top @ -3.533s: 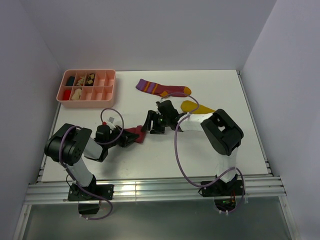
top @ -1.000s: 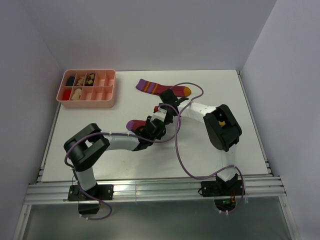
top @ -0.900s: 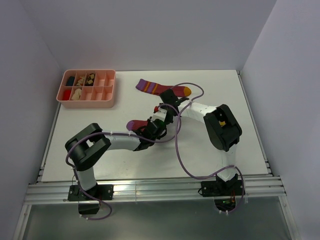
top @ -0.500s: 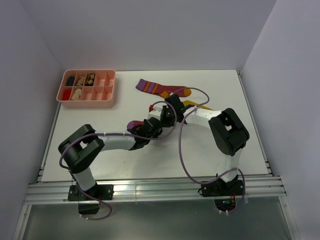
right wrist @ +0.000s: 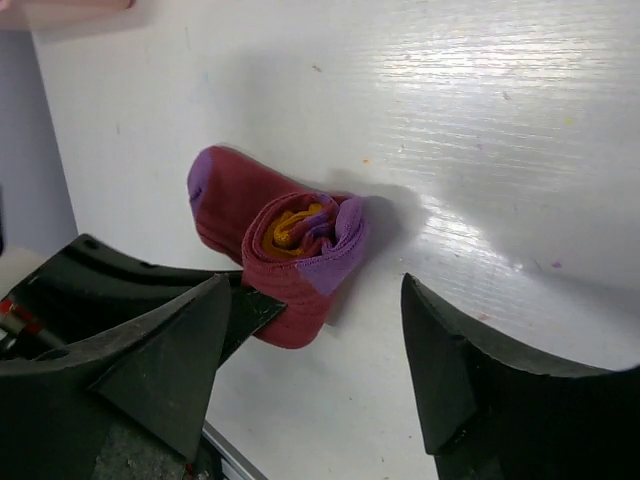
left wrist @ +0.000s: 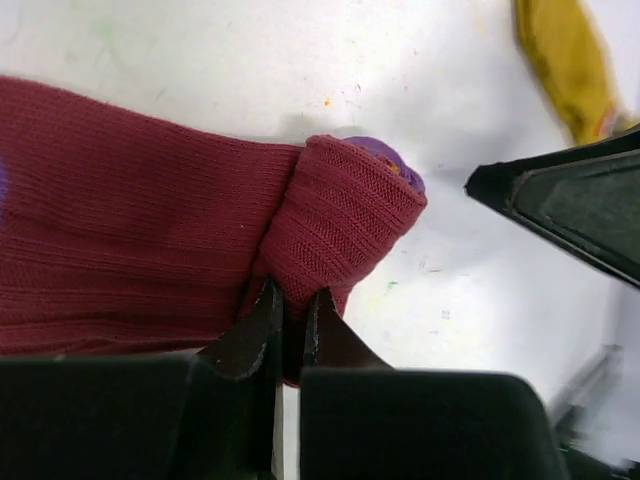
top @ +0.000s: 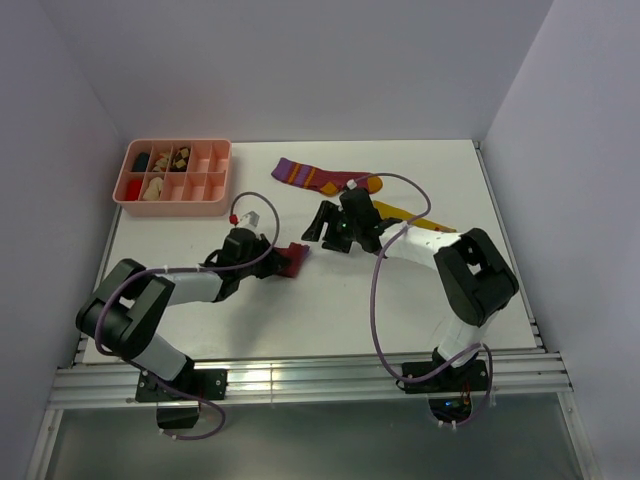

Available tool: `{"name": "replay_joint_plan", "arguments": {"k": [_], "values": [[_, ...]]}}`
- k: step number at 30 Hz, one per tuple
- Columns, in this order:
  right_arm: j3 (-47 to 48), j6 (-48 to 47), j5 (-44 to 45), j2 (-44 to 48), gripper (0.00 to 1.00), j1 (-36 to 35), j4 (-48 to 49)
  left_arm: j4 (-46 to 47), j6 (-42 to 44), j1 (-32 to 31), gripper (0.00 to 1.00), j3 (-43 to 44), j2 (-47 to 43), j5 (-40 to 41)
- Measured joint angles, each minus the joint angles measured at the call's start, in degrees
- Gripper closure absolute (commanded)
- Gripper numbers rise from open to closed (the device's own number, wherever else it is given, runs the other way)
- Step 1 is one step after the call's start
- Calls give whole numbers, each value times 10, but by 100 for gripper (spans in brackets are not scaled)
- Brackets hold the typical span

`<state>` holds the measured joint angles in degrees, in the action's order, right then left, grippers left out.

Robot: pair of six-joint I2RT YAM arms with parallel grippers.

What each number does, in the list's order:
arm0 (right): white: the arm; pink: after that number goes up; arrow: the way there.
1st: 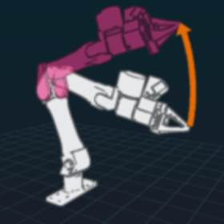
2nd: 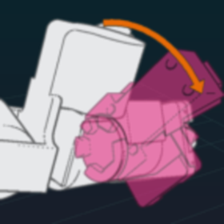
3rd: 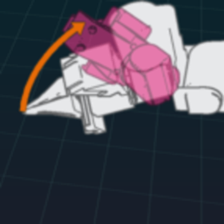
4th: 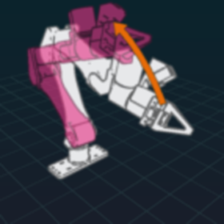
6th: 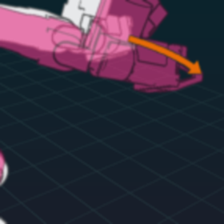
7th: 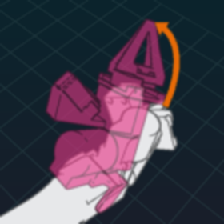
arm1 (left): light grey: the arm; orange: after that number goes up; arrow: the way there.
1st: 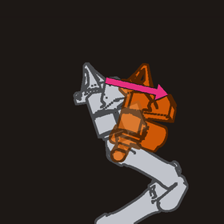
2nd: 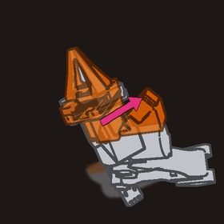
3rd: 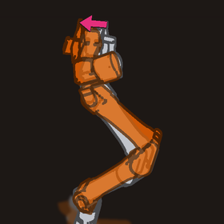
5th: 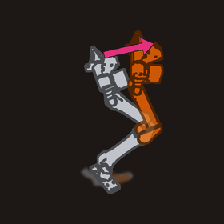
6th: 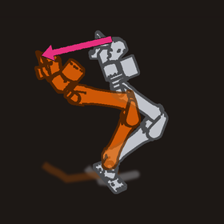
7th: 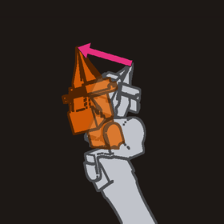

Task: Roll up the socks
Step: Roll the sock at the center of the board.

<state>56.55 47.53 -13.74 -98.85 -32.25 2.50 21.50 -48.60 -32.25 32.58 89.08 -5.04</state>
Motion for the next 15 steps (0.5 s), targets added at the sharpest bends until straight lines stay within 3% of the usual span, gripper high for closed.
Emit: {"name": "replay_joint_plan", "arguments": {"k": [6, 15], "values": [[-8, -2, -25, -2, 21, -2, 28, 93, -93, 53, 99, -60, 8, -79], [-6, -14, -72, -57, 21, -22, 59, 156, -165, 89, 99, -75, 46, -143]]}}
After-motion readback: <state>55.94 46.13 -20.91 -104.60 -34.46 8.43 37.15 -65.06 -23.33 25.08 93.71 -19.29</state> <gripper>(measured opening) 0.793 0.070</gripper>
